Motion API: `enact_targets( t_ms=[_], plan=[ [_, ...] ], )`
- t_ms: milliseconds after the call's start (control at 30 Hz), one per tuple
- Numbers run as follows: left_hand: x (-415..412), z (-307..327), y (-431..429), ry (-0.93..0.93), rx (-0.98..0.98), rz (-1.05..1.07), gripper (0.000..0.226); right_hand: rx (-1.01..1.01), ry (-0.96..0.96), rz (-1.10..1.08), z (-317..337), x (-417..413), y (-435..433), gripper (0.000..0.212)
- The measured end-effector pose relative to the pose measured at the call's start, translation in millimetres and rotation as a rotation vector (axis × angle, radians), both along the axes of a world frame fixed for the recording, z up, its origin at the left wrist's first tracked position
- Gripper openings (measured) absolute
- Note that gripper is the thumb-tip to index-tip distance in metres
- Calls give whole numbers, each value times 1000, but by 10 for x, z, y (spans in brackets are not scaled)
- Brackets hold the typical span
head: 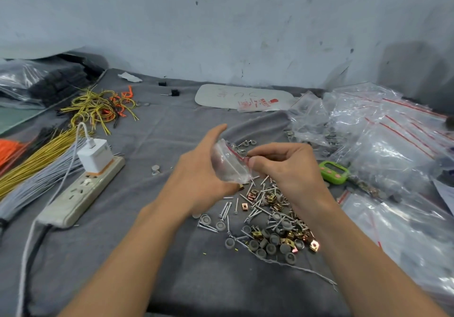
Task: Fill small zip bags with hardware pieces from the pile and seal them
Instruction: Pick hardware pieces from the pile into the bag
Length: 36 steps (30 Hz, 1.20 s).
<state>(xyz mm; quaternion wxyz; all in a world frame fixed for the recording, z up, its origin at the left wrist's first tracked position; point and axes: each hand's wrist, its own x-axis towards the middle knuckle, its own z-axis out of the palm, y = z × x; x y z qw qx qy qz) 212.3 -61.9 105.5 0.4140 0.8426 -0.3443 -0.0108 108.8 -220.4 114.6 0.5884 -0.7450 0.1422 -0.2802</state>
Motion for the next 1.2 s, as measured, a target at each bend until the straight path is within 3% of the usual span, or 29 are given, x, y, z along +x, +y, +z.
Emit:
enact_targets(
  t_ms=[200,267,400,500,633,800,900,1067,1200],
  plan=[
    [-36,-69,-71,-28,84,-111,117,-250,110,116,-53,82,86,23],
    [-32,-58,-65,31,15,-110,114,-253,70,99,-33,91,85,28],
    [63,5,74,268,-282,-123,114,-69,-11,-171,18,8,-98,27],
    [179,60,231,498,-551,-156,111,-319,272,-145,-56,-21,-127,26],
    [269,127,324,601,-854,-120,89,-686,694,45,-203,76,76,11],
    [409,150,448,563,-1061,99,74,-930,828,43,-272,145,198,15],
    [387,162,480,370,-937,204,78,-972,820,37,-296,147,210,15],
    [239,36,386,99,-303,260,99,-902,807,48,-254,136,166,9],
    [120,-95,177,-63,133,163,97,-505,529,-7,-182,137,50,13]
  ],
)
